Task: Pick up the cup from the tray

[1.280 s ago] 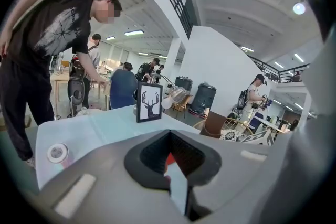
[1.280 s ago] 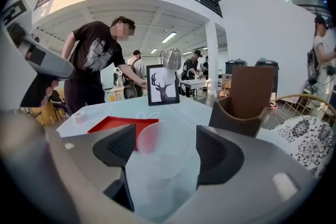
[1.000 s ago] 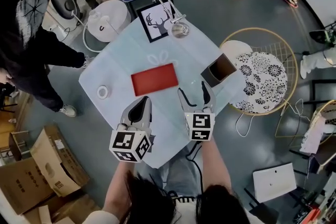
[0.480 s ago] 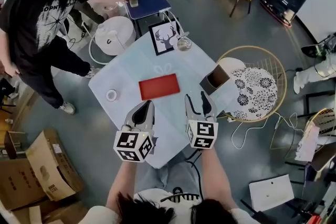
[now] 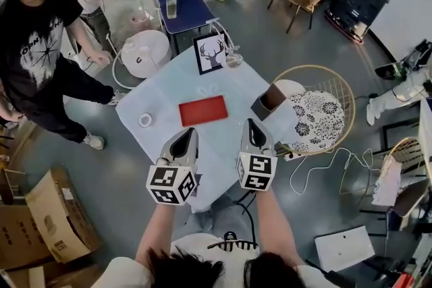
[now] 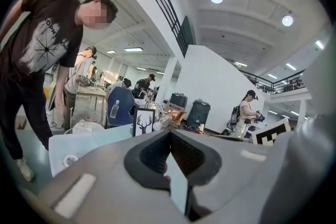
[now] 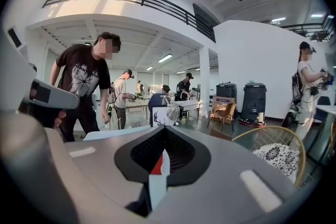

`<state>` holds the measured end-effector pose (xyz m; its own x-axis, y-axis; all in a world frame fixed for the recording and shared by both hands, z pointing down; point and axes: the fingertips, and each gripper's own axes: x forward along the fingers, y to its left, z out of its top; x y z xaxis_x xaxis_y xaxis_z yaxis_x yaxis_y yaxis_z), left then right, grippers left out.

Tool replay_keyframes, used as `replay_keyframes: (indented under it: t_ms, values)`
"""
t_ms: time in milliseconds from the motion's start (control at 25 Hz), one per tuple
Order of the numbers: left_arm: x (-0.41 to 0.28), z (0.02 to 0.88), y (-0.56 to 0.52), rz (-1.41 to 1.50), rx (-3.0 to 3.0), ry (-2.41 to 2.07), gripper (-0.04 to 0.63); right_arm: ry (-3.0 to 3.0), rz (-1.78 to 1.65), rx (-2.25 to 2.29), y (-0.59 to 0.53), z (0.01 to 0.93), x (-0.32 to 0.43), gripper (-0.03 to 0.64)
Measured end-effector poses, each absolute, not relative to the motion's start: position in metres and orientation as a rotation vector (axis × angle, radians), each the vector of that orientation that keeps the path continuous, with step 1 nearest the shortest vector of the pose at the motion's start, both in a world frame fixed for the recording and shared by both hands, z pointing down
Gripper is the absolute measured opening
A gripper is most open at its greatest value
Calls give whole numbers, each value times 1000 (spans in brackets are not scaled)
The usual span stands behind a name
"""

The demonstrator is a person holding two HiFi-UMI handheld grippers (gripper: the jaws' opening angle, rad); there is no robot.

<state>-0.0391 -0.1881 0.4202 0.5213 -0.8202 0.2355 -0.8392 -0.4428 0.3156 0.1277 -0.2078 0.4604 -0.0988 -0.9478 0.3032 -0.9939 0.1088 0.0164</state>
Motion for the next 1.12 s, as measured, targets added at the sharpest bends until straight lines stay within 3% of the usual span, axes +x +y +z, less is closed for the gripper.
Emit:
replay_keyframes:
  t_ms: [1120]
  values:
    - [-61, 392, -143, -44, 2371, -1400, 0, -2180, 192, 1842, -147, 417, 90, 23]
